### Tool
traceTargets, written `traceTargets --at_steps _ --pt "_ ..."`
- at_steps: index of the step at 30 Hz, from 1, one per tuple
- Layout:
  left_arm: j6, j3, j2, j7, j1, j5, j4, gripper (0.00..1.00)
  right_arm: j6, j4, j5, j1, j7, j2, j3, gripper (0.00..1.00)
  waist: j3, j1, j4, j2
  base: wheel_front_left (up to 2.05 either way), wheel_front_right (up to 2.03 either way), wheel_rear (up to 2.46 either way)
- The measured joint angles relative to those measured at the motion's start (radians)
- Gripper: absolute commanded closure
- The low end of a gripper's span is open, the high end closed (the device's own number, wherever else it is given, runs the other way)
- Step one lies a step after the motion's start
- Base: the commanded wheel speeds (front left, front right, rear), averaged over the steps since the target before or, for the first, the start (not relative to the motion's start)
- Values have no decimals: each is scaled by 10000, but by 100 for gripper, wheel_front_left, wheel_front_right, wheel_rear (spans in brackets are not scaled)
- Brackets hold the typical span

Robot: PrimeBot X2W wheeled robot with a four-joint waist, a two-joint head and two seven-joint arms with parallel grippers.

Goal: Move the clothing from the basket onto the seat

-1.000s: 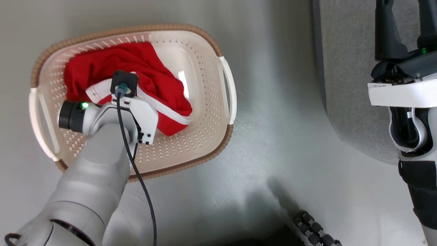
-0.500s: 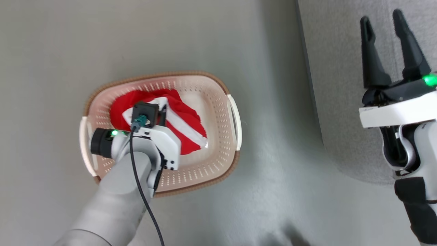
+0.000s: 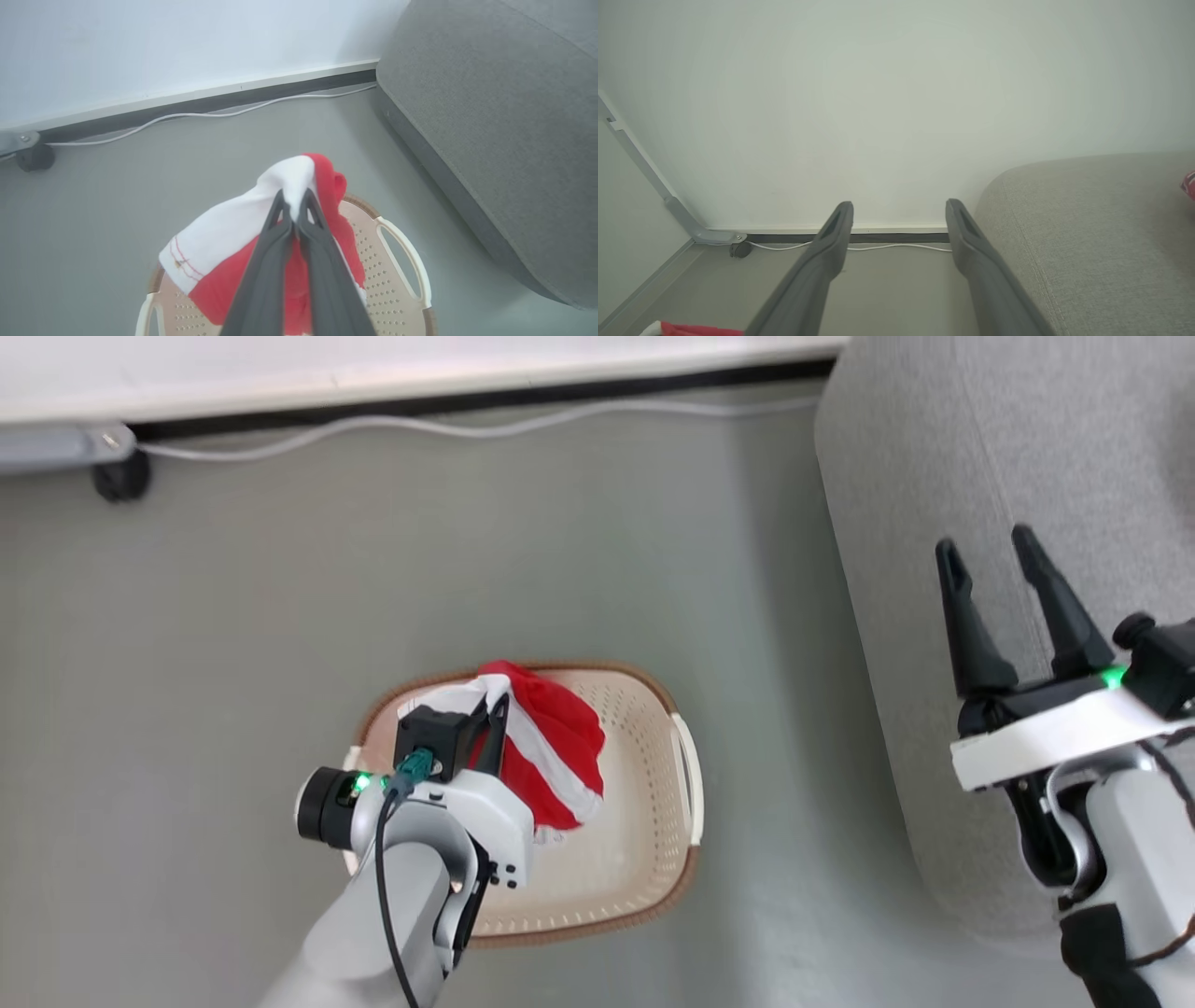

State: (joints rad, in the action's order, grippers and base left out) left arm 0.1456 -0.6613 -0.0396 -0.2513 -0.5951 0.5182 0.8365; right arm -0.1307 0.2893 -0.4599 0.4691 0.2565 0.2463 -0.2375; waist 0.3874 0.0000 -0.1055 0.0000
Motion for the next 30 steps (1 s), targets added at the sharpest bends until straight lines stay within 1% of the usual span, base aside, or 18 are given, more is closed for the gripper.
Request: traceTargets --at_steps 9,10,15,17,19,26,30 --pt "-403 1453 0 0 1376 -1185 -1659 100 0 506 165 -845 -2 -261 -6 0 -1506 0 631 0 0 0 0" --pt "-407 1622 0 0 1477 -1300 -1816 100 0 541 205 -930 -2 -284 -6 0 -1654 0 694 0 0 0 0" --pt "-738 2249 -4 0 1721 -1895 -2642 100 0 767 297 -1369 -4 -407 44 0 -2280 1 1001 0 0 0 0" --pt "-809 2470 -4 -2 1763 -2130 -3026 100 0 838 309 -1562 -6 -508 42 0 -2484 0 1109 0 0 0 0" --pt "-951 2642 -4 -2 1773 -2311 -3382 100 0 876 353 -1689 -6 -579 40 0 -2648 0 1192 0 0 0 0" --pt "-1085 3104 -2 -13 1700 -2842 -4531 100 0 988 389 -1842 -6 -727 50 0 -2851 0 1312 0 0 0 0" --pt "-1108 3256 -8 -17 1313 -3072 -5149 100 0 1037 389 -1924 -6 -773 50 0 -2827 0 1300 0 0 0 0"
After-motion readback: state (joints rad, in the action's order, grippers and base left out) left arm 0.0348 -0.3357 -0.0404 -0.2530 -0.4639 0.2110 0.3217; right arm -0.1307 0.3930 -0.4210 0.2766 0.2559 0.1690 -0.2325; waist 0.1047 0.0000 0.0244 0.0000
